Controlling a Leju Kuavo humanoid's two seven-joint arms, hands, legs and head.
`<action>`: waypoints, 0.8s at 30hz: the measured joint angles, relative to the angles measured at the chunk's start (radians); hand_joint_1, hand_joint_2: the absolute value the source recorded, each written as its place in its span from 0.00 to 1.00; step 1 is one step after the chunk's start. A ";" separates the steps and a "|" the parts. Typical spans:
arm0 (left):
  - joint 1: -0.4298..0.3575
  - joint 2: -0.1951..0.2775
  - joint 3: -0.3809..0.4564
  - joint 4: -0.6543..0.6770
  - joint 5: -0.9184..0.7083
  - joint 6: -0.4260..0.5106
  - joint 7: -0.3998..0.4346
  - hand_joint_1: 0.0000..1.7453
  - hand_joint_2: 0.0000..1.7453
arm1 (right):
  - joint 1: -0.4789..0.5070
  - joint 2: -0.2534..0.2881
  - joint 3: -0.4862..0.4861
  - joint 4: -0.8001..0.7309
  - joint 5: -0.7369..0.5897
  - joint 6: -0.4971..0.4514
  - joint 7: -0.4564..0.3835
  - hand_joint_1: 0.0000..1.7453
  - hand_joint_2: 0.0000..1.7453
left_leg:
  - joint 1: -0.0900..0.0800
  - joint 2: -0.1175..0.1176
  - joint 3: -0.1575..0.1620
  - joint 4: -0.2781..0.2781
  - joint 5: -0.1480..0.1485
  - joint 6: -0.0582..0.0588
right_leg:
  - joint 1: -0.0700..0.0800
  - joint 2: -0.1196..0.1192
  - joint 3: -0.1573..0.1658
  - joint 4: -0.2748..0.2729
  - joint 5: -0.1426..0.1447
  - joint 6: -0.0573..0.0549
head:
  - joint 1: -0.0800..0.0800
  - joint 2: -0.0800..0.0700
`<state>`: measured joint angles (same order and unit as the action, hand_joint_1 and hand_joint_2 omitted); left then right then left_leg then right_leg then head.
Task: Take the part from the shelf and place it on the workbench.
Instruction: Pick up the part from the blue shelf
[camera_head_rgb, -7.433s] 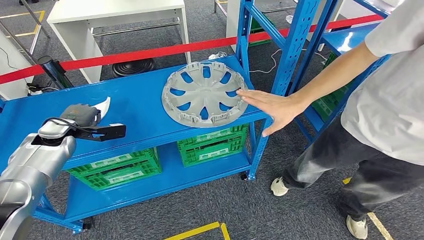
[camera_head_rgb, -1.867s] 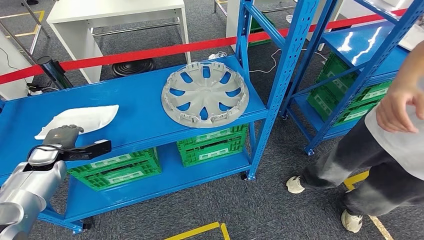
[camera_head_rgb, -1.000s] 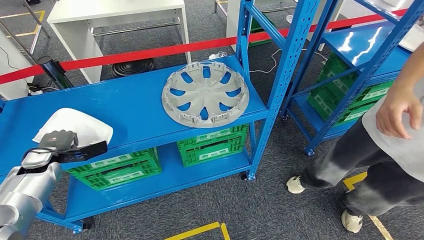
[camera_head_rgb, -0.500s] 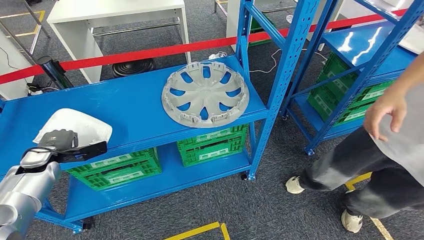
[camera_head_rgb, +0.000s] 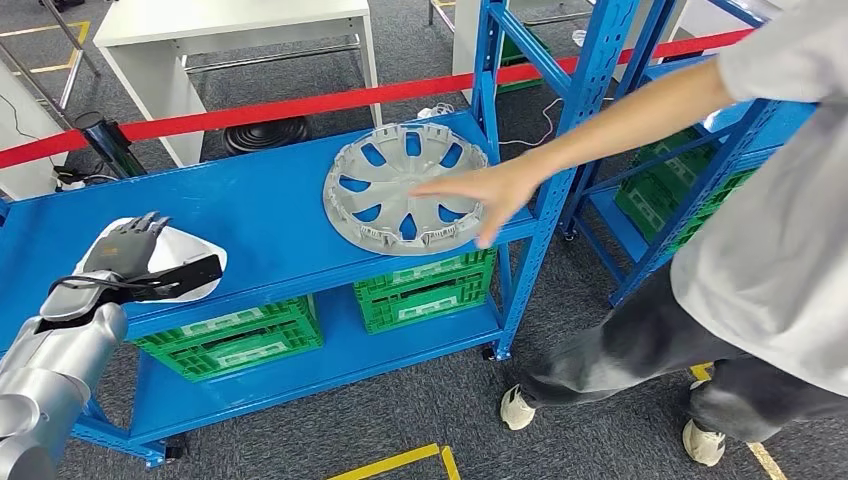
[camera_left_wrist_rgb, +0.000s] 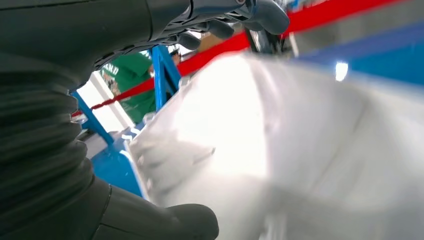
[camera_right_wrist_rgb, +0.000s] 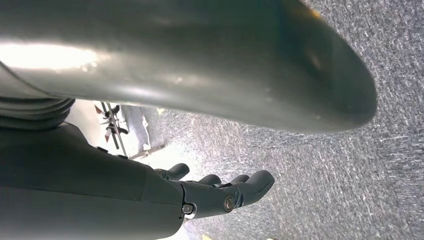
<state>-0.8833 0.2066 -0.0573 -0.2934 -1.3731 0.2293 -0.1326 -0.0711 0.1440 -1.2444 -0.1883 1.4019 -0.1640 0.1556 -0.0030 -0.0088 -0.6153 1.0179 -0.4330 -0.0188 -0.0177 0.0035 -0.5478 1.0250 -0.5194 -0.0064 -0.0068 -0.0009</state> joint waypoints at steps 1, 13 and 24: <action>-0.003 -0.003 0.001 -0.003 0.000 0.011 -0.008 0.00 1.00 | 0.000 0.000 0.000 0.000 -0.002 0.000 0.000 0.00 0.00 | 0.000 0.000 0.000 0.000 0.000 0.000 | 0.000 0.000 0.000 0.000 0.000 0.000 | 0.000 0.000; -0.035 -0.051 0.001 -0.072 -0.023 0.074 -0.045 0.00 0.00 | 0.000 0.006 0.000 0.000 -0.005 -0.002 0.000 0.00 0.00 | 0.000 0.000 0.000 0.000 0.000 0.000 | 0.000 0.000 0.000 0.000 0.000 0.000 | 0.000 0.000; -0.102 -0.058 -0.103 -0.090 -0.093 -0.223 -0.164 0.00 0.00 | -0.004 0.005 0.000 -0.002 0.011 0.014 0.000 0.00 0.00 | 0.000 0.000 0.000 0.000 0.000 0.000 | 0.000 0.000 0.000 0.000 0.000 0.000 | 0.000 0.000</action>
<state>-0.9853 0.1486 -0.1607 -0.3834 -1.4662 0.0060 -0.2970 -0.0755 0.1493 -1.2448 -0.1901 1.4132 -0.1495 0.1556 -0.0030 -0.0089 -0.6154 1.0180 -0.4329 -0.0187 -0.0179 0.0034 -0.5476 1.0251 -0.5192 -0.0063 -0.0066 -0.0008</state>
